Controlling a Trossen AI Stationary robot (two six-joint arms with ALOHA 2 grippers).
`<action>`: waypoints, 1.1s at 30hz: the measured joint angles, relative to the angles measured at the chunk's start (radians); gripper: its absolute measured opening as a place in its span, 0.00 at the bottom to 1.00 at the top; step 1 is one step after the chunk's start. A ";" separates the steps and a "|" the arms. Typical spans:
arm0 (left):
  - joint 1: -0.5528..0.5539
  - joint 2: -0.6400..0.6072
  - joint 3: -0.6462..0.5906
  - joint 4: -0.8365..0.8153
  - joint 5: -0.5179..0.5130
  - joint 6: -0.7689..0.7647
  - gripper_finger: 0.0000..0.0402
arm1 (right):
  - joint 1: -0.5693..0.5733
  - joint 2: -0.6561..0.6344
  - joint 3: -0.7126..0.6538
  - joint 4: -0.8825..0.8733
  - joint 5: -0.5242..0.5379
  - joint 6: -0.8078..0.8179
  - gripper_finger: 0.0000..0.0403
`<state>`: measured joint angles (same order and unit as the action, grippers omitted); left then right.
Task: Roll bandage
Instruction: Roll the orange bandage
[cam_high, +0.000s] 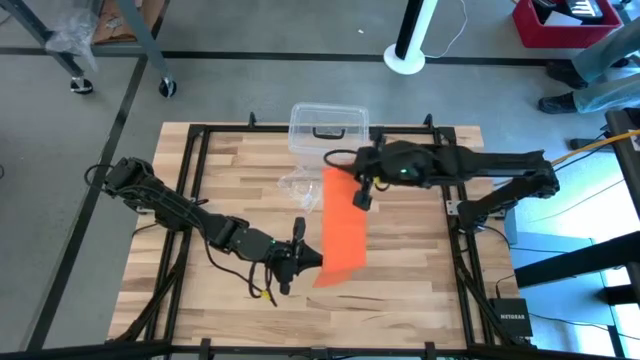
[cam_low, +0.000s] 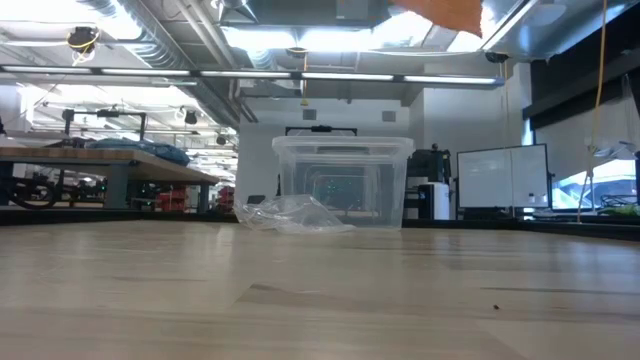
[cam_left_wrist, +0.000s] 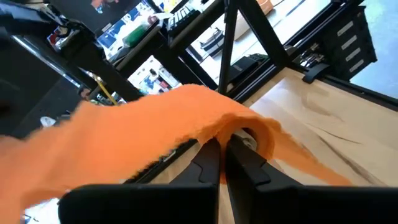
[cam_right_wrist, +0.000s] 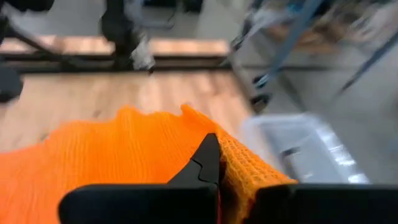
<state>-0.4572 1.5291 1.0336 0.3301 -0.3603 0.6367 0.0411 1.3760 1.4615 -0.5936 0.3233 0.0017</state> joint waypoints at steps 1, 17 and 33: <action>0.000 0.000 0.000 0.000 0.000 0.000 0.00 | -0.011 0.002 -0.028 0.006 -0.029 0.020 0.01; 0.001 0.000 0.000 0.014 -0.001 -0.009 0.01 | -0.029 0.002 -0.340 0.169 -0.153 0.238 0.43; 0.037 0.000 0.000 -0.057 -0.004 -0.106 0.01 | -0.029 -0.006 -0.072 -0.043 -0.321 0.729 0.64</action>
<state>-0.4201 1.5291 1.0336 0.2736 -0.3643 0.5306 0.0117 1.3697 1.3899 -0.6367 0.0024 0.7302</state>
